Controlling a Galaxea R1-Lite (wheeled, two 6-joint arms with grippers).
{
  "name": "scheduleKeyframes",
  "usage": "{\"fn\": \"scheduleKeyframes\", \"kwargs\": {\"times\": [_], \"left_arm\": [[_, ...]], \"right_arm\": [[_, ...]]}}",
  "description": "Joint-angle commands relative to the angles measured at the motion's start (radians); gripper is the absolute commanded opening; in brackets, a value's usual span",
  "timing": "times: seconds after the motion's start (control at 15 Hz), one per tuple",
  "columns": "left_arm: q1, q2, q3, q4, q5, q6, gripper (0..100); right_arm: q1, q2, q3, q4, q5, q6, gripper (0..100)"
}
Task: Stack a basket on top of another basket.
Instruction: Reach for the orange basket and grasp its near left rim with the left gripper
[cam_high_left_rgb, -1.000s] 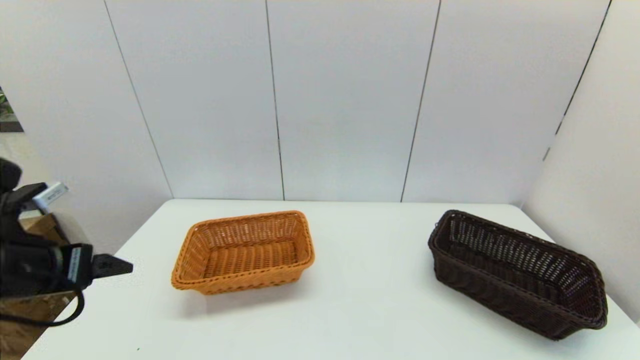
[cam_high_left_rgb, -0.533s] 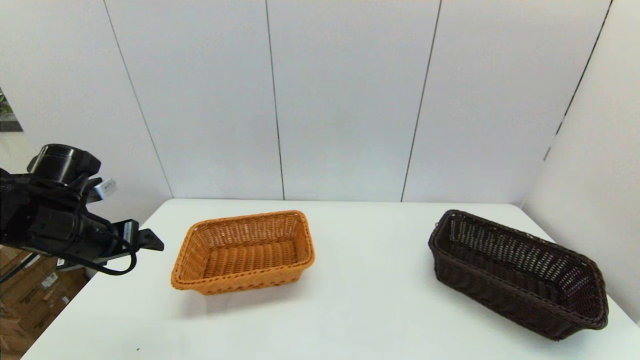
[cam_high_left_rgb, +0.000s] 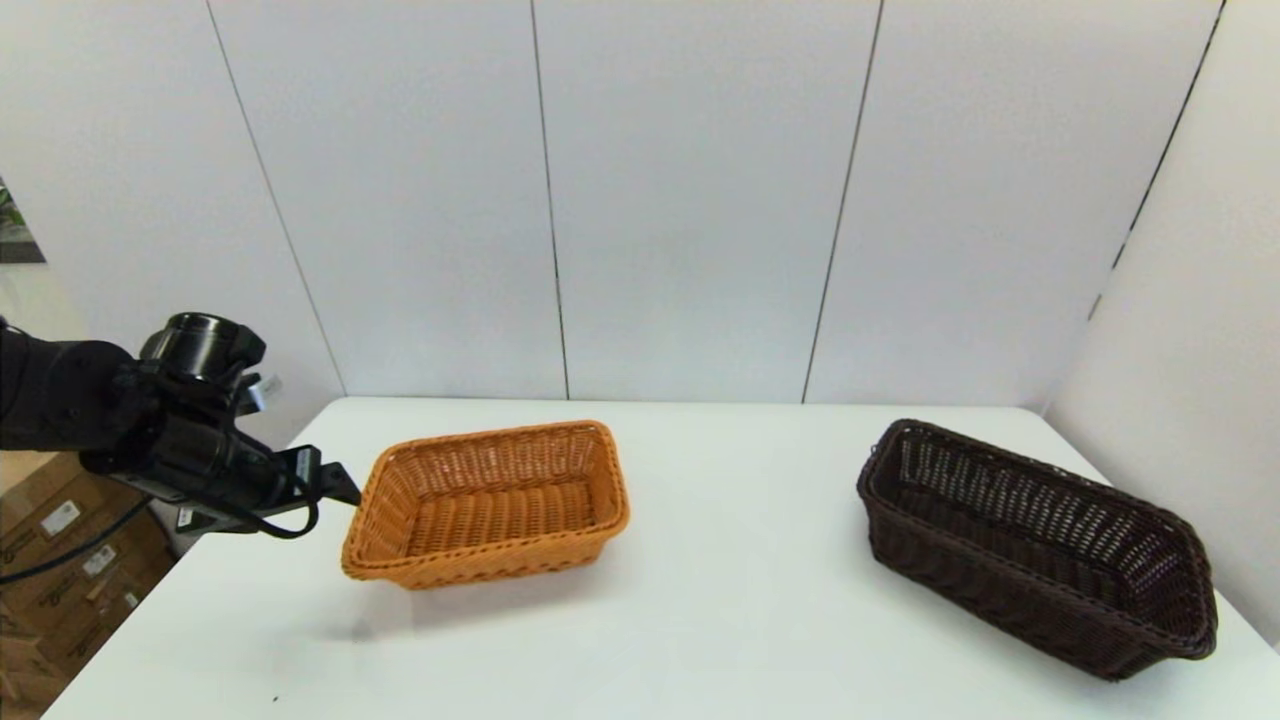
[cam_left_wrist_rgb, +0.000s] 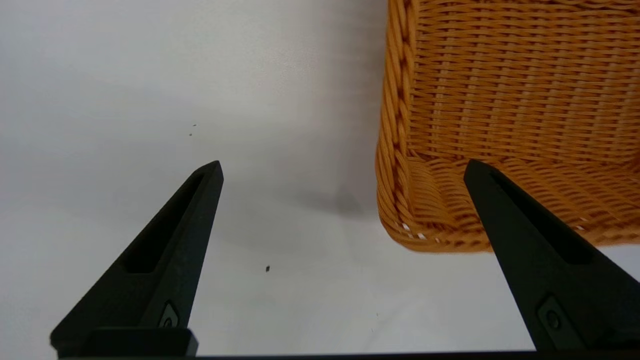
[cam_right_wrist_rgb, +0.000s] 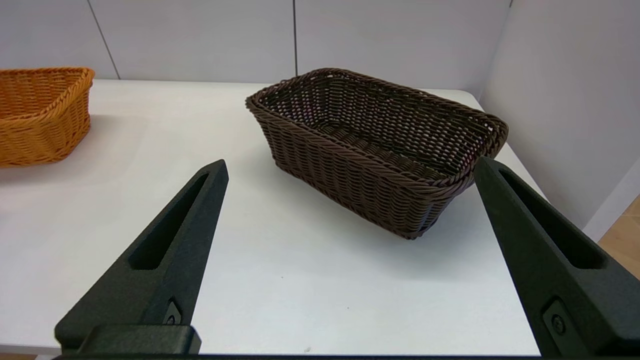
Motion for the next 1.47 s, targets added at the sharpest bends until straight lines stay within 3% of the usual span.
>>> {"fn": "scheduleKeyframes", "kwargs": {"times": [0.07, 0.27, 1.47], "left_arm": [[-0.004, 0.113, -0.015, -0.026, -0.003, -0.014, 100], [-0.010, 0.122, -0.013, -0.026, -0.070, -0.025, 100], [-0.068, 0.341, -0.154, -0.026, -0.072, -0.117, 100]], "right_arm": [[0.001, 0.001, 0.000, 0.000, 0.000, 0.000, 100], [-0.001, 0.001, 0.000, 0.000, 0.000, 0.000, 100], [-0.001, 0.001, 0.000, 0.000, 0.000, 0.000, 100]]}}
